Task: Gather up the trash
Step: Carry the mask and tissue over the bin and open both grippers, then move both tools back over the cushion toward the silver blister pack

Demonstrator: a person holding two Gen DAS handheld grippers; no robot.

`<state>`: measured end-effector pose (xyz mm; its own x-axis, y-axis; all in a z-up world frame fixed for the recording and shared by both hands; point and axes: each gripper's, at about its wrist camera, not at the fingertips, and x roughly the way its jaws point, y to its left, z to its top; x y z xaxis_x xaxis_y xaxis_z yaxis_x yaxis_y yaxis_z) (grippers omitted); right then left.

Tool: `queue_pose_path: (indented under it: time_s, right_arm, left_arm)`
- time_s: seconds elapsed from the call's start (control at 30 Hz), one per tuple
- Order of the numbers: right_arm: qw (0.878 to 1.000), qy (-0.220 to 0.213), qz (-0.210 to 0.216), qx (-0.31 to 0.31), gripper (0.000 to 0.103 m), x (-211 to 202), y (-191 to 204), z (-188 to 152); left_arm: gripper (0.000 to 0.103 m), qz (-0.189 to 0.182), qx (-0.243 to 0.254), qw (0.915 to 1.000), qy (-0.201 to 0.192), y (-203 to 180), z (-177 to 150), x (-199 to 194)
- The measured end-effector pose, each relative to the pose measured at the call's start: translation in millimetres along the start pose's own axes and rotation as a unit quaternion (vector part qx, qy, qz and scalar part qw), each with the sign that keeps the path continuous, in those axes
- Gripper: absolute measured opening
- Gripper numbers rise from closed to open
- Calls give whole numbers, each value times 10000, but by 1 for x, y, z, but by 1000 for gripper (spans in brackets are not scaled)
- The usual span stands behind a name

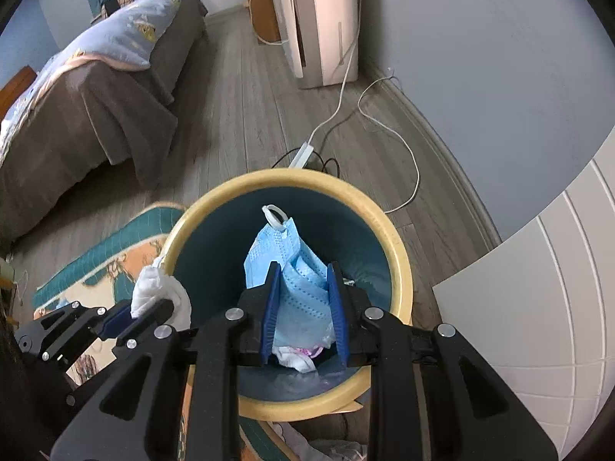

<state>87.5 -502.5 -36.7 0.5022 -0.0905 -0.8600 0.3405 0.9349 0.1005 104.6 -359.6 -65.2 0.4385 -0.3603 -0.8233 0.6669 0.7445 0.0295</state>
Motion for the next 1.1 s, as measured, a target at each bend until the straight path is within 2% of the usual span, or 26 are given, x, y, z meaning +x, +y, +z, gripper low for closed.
queue_pose_path:
  time_s: [0.13, 0.23, 0.3, 0.37, 0.43, 0.47, 0.5, 0.53, 0.57, 0.63, 0.73, 0.9, 1.1]
  right_arm:
    - [9997, 8, -206, 114, 24, 3, -7, 0]
    - [9996, 18, -235, 184, 26, 5, -10, 0]
    - [9996, -62, -226, 186, 29, 3, -9, 1]
    - [9995, -143, -238, 164, 34, -1, -7, 1]
    - [9996, -154, -208, 138, 44, -2, -5, 1]
    - [9996, -155, -220, 115, 47, -2, -3, 1]
    - [9995, -155, -243, 92, 53, -2, -2, 1]
    - [9995, -155, -244, 87, 58, -2, -2, 1]
    - [9996, -157, -234, 100, 61, -2, -2, 1]
    - [9995, -207, -208, 113, 78, -4, -2, 2]
    - [9993, -312, -209, 35, 96, -9, 1, 3]
    - [9991, -327, -259, -91, 97, -12, 12, 5]
    - [9984, -346, -204, -407, 97, -19, 48, 6]
  left_arm:
    - [18, 18, -14, 10000, -44, 2, 3, 3]
    - [32, -43, -35, 9999, -125, 4, 3, 2]
    - [50, -57, -23, 9997, -216, 5, 4, 0]
    - [56, -19, -8, 9996, -295, 5, 4, -2]
    - [62, 10, -7, 9994, -340, 7, 4, -5]
    - [70, 41, -21, 9993, -359, 8, 4, -6]
    - [87, 92, -45, 9992, -380, 9, 3, -7]
    - [91, 178, -78, 9988, -440, 10, 2, -10]
    - [93, 261, -98, 9982, -523, 11, 1, -13]
    - [95, 335, -94, 9977, -588, 13, -1, -17]
    - [96, 488, -35, 9970, -607, 14, -5, -19]
    - [97, 603, -23, 9956, -710, 28, -19, -37]
    - [97, 772, -236, 9940, -743, 60, -38, -67]
